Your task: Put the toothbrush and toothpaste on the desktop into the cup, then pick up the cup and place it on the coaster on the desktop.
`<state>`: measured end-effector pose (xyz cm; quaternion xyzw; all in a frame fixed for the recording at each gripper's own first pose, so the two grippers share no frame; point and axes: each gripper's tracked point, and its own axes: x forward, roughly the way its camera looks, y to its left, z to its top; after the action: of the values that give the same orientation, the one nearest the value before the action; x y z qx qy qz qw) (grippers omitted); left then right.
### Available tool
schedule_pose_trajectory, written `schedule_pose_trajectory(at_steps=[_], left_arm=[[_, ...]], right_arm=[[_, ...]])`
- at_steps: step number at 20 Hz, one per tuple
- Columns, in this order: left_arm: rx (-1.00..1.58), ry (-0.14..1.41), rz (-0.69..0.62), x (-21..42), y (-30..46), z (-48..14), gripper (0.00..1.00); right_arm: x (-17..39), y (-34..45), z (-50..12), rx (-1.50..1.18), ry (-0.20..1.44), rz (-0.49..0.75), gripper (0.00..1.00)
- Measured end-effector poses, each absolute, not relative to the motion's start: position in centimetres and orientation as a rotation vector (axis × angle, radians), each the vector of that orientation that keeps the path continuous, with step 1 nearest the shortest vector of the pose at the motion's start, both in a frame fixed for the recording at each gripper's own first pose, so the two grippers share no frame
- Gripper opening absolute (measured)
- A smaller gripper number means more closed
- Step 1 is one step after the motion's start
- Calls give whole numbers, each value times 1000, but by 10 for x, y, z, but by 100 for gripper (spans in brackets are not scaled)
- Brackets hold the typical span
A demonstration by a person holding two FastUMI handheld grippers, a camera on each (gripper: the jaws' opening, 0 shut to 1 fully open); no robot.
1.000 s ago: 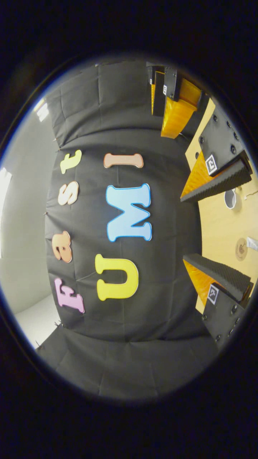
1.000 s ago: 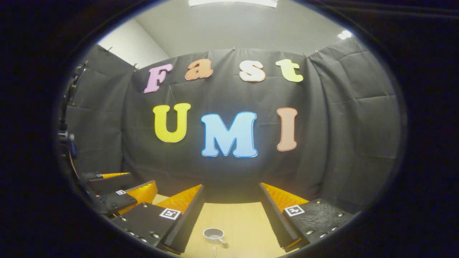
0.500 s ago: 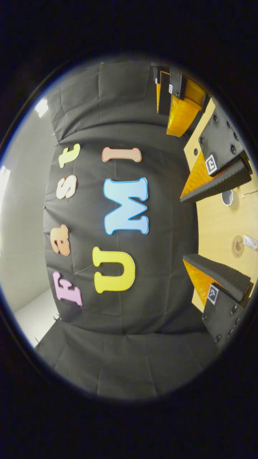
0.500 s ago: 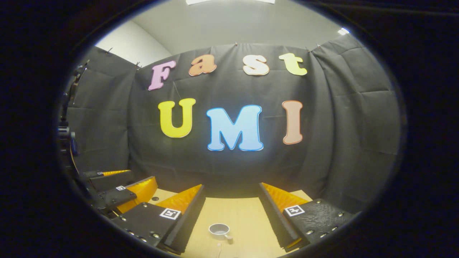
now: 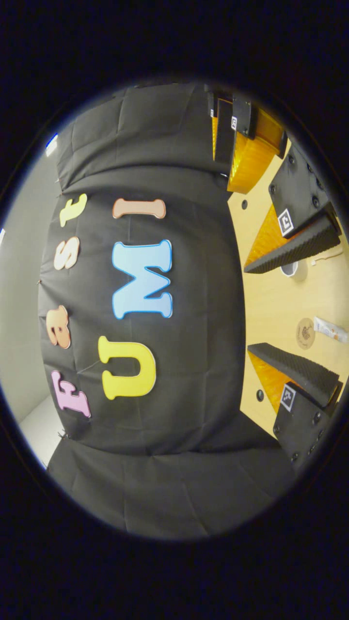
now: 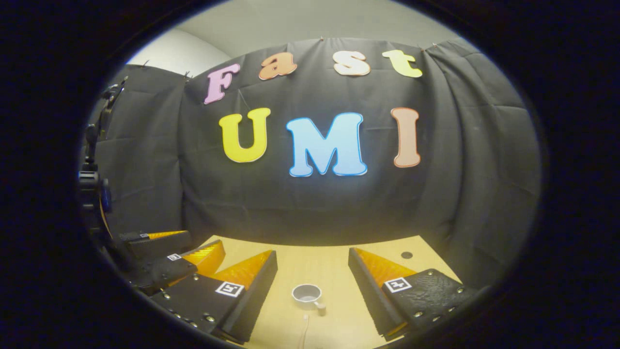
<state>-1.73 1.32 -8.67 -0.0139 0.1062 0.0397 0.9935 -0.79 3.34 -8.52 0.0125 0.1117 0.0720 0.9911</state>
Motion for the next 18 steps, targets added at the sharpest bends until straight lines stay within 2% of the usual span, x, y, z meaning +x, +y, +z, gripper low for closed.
schedule_pose_trajectory(at_steps=[10,18], left_arm=[[-84,493,64,-29,23,-224,95],[-72,733,57,-56,29,-334,95]], right_arm=[[-17,51,-215,15,571,195,90],[-34,60,-287,54,776,188,90]])
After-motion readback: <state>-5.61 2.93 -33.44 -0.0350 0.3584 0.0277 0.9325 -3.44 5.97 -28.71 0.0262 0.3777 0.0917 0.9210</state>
